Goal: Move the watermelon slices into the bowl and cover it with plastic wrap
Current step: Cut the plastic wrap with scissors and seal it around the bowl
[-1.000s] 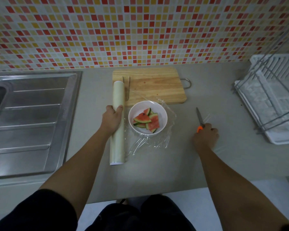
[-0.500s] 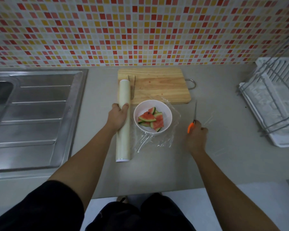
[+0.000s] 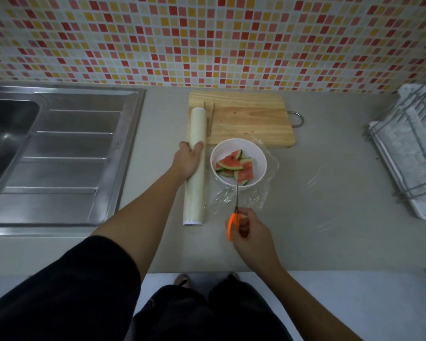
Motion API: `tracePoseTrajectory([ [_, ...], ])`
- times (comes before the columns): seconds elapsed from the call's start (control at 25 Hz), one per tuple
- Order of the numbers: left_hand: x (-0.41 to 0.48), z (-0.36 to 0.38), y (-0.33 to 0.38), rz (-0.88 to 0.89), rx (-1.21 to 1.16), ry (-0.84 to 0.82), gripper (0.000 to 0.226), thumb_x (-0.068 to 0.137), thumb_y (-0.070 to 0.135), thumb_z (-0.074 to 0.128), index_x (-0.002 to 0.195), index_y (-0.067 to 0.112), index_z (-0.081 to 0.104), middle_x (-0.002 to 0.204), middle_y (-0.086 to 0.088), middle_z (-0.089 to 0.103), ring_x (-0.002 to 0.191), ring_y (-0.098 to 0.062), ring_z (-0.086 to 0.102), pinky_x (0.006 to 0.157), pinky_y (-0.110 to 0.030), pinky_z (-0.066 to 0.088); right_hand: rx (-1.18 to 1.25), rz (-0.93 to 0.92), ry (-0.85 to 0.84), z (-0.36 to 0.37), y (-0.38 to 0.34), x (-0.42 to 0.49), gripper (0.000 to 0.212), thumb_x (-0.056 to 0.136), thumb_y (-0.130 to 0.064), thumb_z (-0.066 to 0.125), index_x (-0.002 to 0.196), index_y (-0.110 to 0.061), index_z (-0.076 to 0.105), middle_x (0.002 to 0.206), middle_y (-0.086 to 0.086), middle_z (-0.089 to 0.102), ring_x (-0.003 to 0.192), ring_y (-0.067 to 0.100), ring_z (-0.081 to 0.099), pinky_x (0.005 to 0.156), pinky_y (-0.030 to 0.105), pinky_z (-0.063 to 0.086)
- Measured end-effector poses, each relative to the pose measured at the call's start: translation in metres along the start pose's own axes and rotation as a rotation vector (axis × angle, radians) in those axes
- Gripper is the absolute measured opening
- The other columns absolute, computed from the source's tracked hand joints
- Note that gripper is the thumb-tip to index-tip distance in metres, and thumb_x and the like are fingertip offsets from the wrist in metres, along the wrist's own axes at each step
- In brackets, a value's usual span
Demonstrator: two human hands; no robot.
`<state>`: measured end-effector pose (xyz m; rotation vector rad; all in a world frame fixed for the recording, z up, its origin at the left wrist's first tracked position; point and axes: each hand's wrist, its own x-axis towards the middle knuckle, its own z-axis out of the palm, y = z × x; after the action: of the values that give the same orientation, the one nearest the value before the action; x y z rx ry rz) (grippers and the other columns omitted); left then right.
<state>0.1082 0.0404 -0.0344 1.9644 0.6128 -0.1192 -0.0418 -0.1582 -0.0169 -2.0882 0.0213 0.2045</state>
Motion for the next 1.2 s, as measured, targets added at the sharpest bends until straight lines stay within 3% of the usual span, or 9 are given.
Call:
tracePoseTrajectory([
  [0.12, -0.001, -0.001, 0.001, 0.000, 0.002, -0.005, 0.055, 0.094, 0.049, 0.042, 0.124, 0.002, 0.041, 0.124, -0.019, 0.056, 0.108, -0.032, 0.055, 0.078, -0.030, 0.037, -0.021, 0.043, -0.134, 0.010, 0.004, -0.013, 0.017, 0.078, -0.035, 0.068, 0.079, -0.039, 0.052, 0.057, -0.011, 0.063, 0.058, -0.001, 0.061, 0.061, 0.013, 0.046],
  [0.36, -0.002, -0.001, -0.002, -0.011, -0.016, -0.014, 0.055, 0.094, 0.049, 0.042, 0.124, 0.002, 0.041, 0.124, -0.018, 0.056, 0.110, -0.031, 0.055, 0.079, -0.029, 0.038, 0.015, 0.092, -0.279, 0.029, 0.013, -0.032, 0.019, 0.075, -0.045, 0.068, 0.080, -0.033, 0.055, 0.059, -0.027, 0.063, 0.055, -0.010, 0.057, 0.057, 0.000, 0.039],
  [0.64, 0.001, 0.001, 0.003, 0.002, -0.012, -0.004, 0.055, 0.095, 0.047, 0.042, 0.124, 0.001, 0.041, 0.125, -0.019, 0.055, 0.111, -0.032, 0.054, 0.081, -0.030, 0.038, 0.068, 0.095, -0.316, 0.028, 0.020, -0.041, 0.028, 0.070, -0.059, 0.062, 0.080, -0.033, 0.055, 0.061, -0.023, 0.063, 0.055, -0.009, 0.055, 0.058, 0.002, 0.039],
  [0.88, 0.003, 0.002, 0.009, 0.024, -0.002, -0.005, 0.054, 0.095, 0.047, 0.042, 0.124, 0.001, 0.040, 0.125, -0.020, 0.055, 0.112, -0.033, 0.054, 0.081, -0.031, 0.037, 0.069, 0.096, -0.367, 0.029, 0.023, -0.042, 0.023, 0.076, -0.057, 0.060, 0.077, -0.035, 0.055, 0.059, -0.021, 0.062, 0.053, -0.006, 0.054, 0.056, 0.004, 0.038],
  [1.08, 0.003, -0.002, 0.003, 0.009, -0.006, -0.022, 0.056, 0.094, 0.049, 0.042, 0.126, 0.003, 0.040, 0.124, -0.017, 0.055, 0.109, -0.031, 0.055, 0.080, -0.030, 0.039, 0.137, 0.094, -0.304, 0.039, 0.013, -0.021, 0.023, 0.082, -0.046, 0.062, 0.082, -0.024, 0.056, 0.052, -0.021, 0.059, 0.049, -0.006, 0.052, 0.053, 0.004, 0.038],
  [1.2, 0.002, -0.003, -0.001, 0.007, -0.019, -0.030, 0.058, 0.093, 0.051, 0.042, 0.127, 0.004, 0.040, 0.124, -0.016, 0.055, 0.108, -0.031, 0.055, 0.082, -0.031, 0.042, 0.135, 0.094, -0.301, 0.045, 0.013, -0.013, 0.027, 0.081, -0.050, 0.060, 0.084, -0.023, 0.056, 0.051, -0.020, 0.058, 0.049, -0.005, 0.051, 0.053, 0.005, 0.037],
])
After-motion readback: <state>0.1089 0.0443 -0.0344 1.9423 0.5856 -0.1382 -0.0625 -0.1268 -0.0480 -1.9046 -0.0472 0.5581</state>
